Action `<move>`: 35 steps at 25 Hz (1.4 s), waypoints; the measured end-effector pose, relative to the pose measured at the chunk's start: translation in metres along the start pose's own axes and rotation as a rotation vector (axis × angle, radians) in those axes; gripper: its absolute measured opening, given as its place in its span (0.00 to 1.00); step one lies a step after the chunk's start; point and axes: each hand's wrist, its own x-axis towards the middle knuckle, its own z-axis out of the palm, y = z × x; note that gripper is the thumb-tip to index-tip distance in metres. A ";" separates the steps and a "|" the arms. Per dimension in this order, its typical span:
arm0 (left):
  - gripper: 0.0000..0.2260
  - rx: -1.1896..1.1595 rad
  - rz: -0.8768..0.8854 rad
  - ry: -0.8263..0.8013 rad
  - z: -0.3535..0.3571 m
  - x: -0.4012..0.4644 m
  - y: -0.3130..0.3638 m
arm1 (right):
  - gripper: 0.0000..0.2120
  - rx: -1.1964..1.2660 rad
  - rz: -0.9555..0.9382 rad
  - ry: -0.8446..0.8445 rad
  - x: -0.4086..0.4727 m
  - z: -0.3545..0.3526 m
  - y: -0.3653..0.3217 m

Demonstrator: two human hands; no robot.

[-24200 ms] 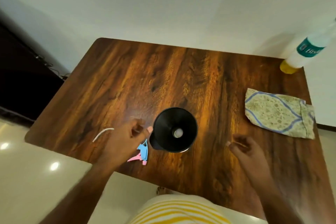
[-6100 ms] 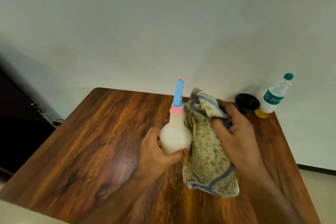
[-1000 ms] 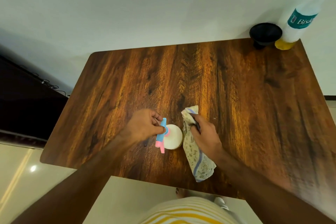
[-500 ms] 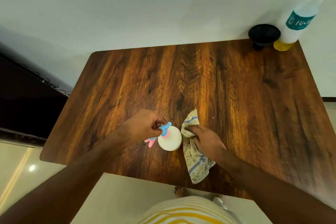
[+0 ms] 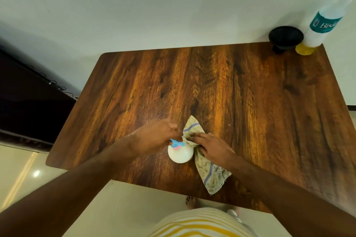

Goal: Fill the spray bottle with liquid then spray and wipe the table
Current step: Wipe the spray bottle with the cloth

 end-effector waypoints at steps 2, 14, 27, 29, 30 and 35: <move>0.18 0.064 0.028 0.008 0.000 -0.007 -0.005 | 0.24 -0.061 0.048 -0.061 -0.006 0.006 0.015; 0.12 -0.733 -0.877 0.574 0.059 -0.025 0.034 | 0.22 0.449 -0.041 0.161 0.004 -0.006 -0.061; 0.09 -0.547 -0.633 0.453 0.056 -0.027 0.012 | 0.14 0.482 0.087 0.120 0.020 0.005 -0.059; 0.10 -0.554 -0.612 0.438 0.055 -0.028 0.008 | 0.19 0.330 0.096 0.080 0.024 0.014 -0.050; 0.10 -0.553 -0.599 0.429 0.055 -0.028 0.006 | 0.19 0.308 0.156 0.082 0.029 0.013 -0.044; 0.12 -0.535 -0.560 0.418 0.053 -0.027 0.003 | 0.21 0.927 0.426 0.157 0.022 -0.002 -0.053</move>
